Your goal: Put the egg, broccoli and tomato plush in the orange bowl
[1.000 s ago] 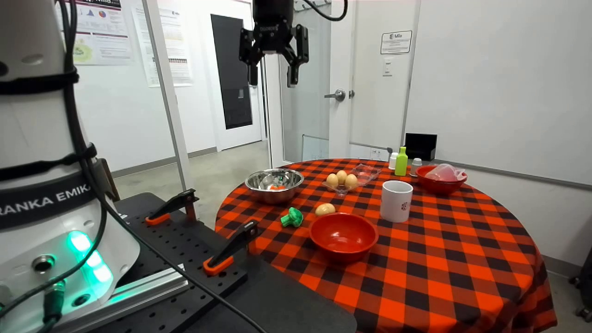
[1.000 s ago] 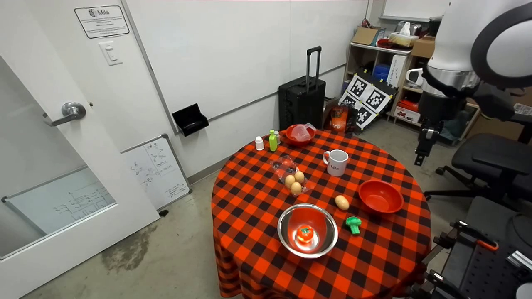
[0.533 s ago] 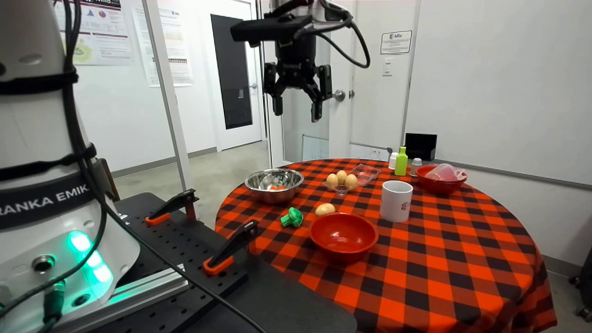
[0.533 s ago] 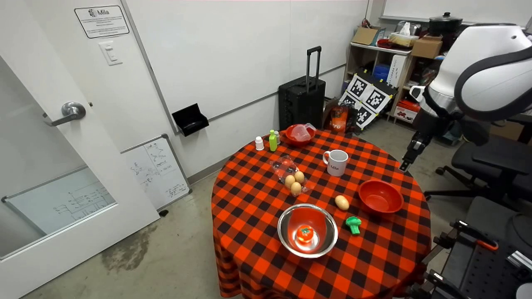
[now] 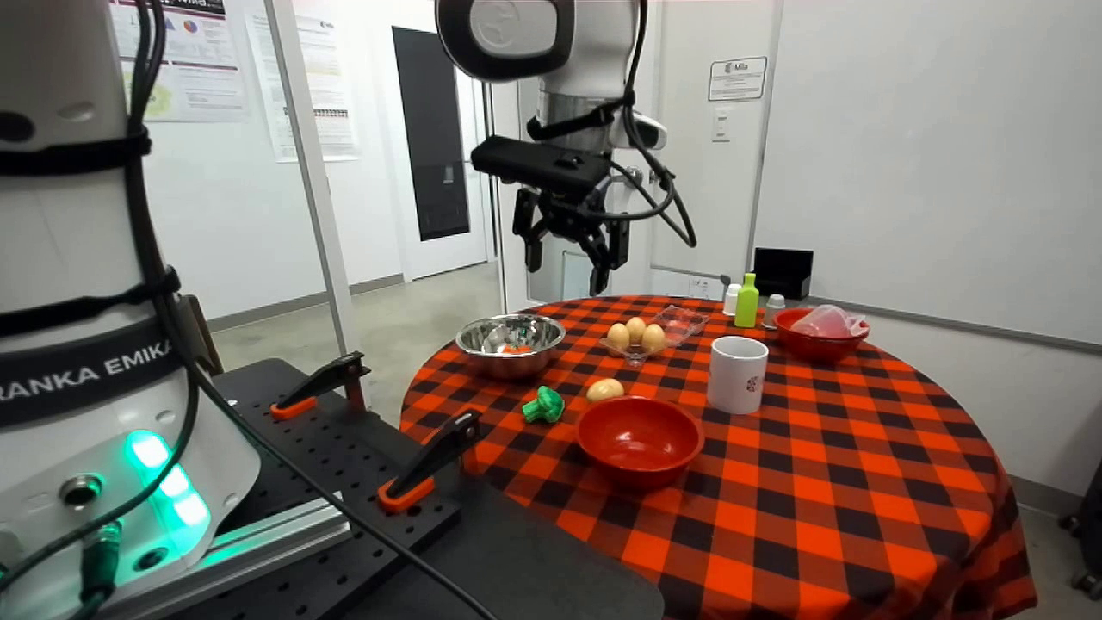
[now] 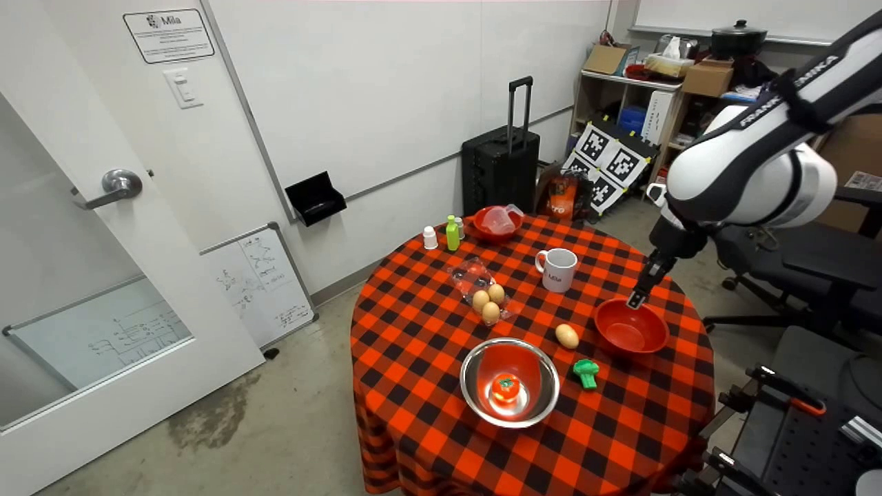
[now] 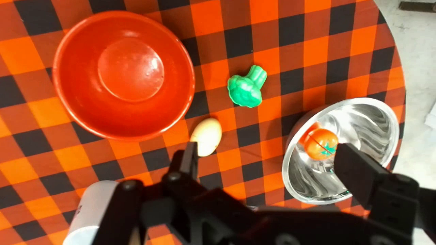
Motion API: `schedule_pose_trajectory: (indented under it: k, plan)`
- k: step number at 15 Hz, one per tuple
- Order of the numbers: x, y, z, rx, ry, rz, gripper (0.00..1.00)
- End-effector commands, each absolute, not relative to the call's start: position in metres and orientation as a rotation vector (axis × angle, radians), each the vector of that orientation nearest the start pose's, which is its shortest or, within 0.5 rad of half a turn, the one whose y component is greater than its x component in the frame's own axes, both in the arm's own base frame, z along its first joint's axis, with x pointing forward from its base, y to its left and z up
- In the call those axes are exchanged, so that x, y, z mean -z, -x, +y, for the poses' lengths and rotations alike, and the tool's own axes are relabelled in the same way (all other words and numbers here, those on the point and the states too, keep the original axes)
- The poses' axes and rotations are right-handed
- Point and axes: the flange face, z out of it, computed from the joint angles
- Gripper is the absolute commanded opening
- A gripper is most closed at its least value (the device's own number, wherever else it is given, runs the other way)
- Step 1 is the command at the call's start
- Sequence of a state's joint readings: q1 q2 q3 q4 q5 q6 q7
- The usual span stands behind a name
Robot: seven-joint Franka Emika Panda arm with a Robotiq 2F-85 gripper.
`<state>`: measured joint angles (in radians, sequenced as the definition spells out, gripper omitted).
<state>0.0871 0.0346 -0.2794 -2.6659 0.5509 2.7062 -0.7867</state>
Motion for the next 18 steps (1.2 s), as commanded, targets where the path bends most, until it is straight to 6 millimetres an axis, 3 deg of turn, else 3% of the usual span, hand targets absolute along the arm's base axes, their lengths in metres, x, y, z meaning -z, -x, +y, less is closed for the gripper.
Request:
schedule_pose_trajectory:
  k: [1,7,13,18]
  plan:
    - [-0.185,-0.442,-0.084,0.141,2.915,-0.214,1.0]
    - [-0.124,-0.484,-0.075,0.075,2.941,-0.164,1.0]
    - [-0.076,-0.521,-0.091,0.059,2.962,-0.004,1.0]
    - [-0.048,-0.548,-0.104,0.021,2.974,0.102,1.0]
